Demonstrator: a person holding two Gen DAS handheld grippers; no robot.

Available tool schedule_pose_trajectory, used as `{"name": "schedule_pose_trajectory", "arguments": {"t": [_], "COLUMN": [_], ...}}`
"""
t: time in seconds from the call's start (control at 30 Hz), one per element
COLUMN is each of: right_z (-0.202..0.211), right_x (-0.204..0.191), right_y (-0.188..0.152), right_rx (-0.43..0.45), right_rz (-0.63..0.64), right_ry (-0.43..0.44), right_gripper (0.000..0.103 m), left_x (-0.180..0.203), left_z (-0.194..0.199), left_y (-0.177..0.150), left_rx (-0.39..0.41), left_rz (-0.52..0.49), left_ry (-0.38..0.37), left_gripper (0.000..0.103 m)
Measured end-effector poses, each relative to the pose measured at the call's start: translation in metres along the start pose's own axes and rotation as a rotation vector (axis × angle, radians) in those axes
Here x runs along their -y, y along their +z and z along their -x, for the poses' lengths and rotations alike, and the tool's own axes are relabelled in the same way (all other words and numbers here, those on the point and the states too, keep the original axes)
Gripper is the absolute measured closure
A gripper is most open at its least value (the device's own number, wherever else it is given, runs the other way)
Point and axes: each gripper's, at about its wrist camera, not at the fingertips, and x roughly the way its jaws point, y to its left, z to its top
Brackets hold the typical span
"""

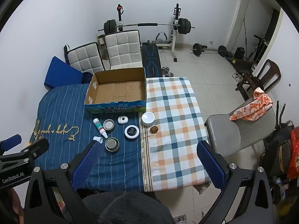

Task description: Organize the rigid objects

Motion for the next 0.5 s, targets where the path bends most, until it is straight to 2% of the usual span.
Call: {"name": "schedule_pose_trajectory", "arguments": {"t": [0.5], "right_z": [0.0002], "right_x": [0.0], "right_y": [-0.0033], "right_rx": [0.002], "right_rz": [0.003], "right_ry": [-0.008], "right_gripper": [0.0], "left_x": [-0.0004], "left_z": [0.0015], "left_y": [-0.0015], "left_rx": [0.001], "left_rz": [0.004], "left_ry": [-0.003], "left_gripper": [0.0]}}
